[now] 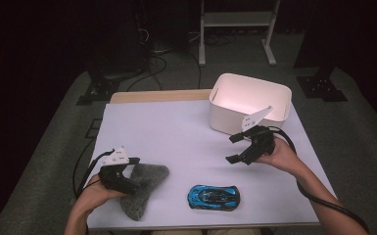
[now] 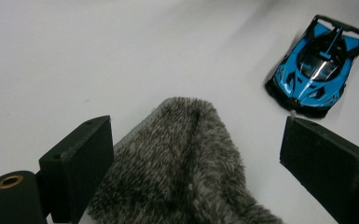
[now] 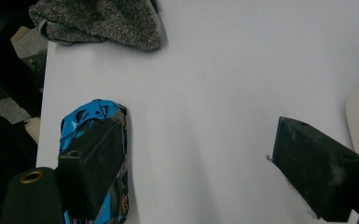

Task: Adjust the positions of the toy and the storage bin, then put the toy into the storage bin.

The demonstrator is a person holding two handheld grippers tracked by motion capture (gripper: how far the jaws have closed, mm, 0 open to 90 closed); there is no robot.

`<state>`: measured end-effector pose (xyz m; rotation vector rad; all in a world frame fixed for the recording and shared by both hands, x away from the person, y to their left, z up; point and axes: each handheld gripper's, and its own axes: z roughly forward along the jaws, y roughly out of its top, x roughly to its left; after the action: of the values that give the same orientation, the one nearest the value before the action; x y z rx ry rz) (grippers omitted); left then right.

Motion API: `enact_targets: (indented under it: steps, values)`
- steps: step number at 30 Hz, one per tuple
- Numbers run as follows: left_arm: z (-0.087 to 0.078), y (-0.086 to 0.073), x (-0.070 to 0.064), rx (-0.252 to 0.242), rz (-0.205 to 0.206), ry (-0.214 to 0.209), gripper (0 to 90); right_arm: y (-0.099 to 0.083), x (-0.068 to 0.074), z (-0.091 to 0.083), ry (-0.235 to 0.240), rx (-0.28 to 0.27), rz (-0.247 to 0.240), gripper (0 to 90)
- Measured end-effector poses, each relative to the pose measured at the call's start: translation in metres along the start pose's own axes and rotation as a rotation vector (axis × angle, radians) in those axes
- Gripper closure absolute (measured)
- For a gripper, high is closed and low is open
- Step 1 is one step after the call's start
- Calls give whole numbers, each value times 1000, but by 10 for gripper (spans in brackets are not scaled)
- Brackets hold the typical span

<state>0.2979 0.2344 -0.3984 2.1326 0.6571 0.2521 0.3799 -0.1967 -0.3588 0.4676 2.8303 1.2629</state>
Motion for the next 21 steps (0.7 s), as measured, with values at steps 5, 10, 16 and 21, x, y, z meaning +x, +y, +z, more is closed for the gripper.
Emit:
enact_targets:
  steps: [5, 10, 16, 21]
  values:
    - [3, 4, -3, 16, 17, -4, 83, 5, -4, -1, -3, 5, -4, 153]
    - [4, 5, -4, 12, 35, -18, 83, 13, -7, -8, -16, 17, -8, 153]
    - [5, 5, -2, 16, 32, -25, 83, 24, -14, -13, -27, 36, -23, 153]
    - [10, 4, -4, 42, 39, -23, 82, 32, -18, -16, -34, 28, -26, 153]
